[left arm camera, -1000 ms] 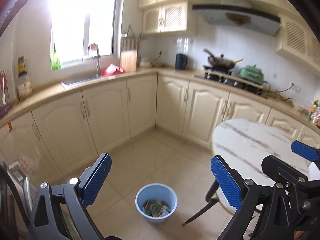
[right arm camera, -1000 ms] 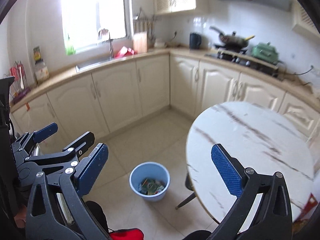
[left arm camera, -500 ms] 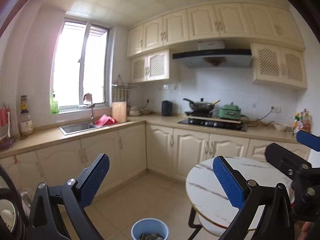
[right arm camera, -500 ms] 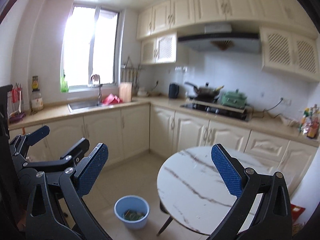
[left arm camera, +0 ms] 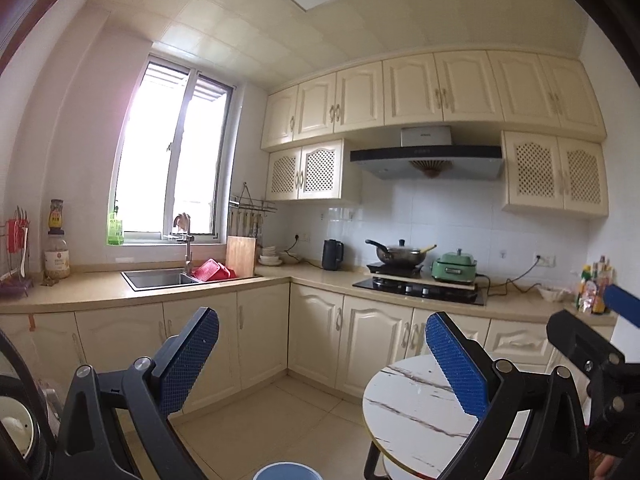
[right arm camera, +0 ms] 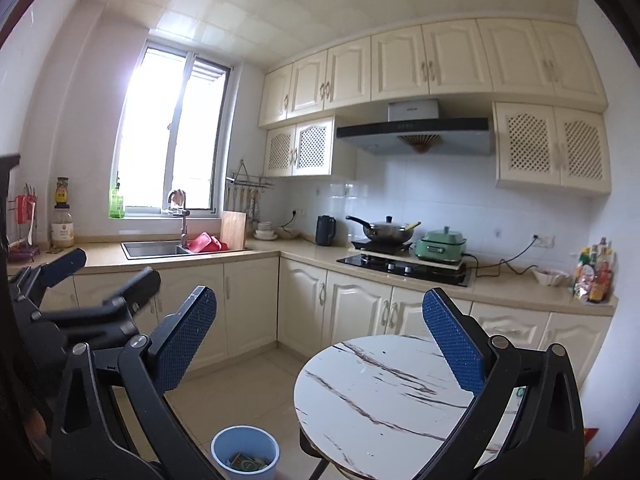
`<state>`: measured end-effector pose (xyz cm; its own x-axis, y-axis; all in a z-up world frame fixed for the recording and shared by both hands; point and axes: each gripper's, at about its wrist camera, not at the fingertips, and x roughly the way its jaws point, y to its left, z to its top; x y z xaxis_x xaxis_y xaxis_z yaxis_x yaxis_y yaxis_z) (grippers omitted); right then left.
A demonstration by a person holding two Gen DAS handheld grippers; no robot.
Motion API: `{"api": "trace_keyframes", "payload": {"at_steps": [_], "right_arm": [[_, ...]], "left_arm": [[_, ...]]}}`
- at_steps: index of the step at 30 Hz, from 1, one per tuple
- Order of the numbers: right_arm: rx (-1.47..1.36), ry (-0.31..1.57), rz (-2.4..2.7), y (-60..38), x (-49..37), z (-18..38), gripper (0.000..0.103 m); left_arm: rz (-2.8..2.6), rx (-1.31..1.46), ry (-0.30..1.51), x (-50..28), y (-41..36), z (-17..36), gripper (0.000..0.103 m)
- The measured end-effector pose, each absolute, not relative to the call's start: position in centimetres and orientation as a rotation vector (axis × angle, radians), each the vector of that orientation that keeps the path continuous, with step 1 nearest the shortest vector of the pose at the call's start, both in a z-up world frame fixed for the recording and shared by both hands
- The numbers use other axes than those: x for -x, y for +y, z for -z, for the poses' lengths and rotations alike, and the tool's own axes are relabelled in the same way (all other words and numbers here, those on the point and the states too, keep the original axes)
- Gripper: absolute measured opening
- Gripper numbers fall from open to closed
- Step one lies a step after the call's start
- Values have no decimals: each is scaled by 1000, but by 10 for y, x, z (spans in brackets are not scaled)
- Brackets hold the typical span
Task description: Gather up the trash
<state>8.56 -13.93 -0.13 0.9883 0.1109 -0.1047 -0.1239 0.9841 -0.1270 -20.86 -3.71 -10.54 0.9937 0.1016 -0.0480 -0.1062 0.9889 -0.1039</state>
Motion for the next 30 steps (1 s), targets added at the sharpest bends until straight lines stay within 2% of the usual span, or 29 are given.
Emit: {"api": "trace_keyframes", "payload": {"at_steps": [6, 30], "right_arm": [[126, 85, -135, -135, -81, 3, 103], [109, 132, -135, -145, -92, 19, 103]], "left_arm": [[-122, 83, 72, 220, -41, 110, 102], [-112, 45, 102, 163, -33, 52, 102]]}}
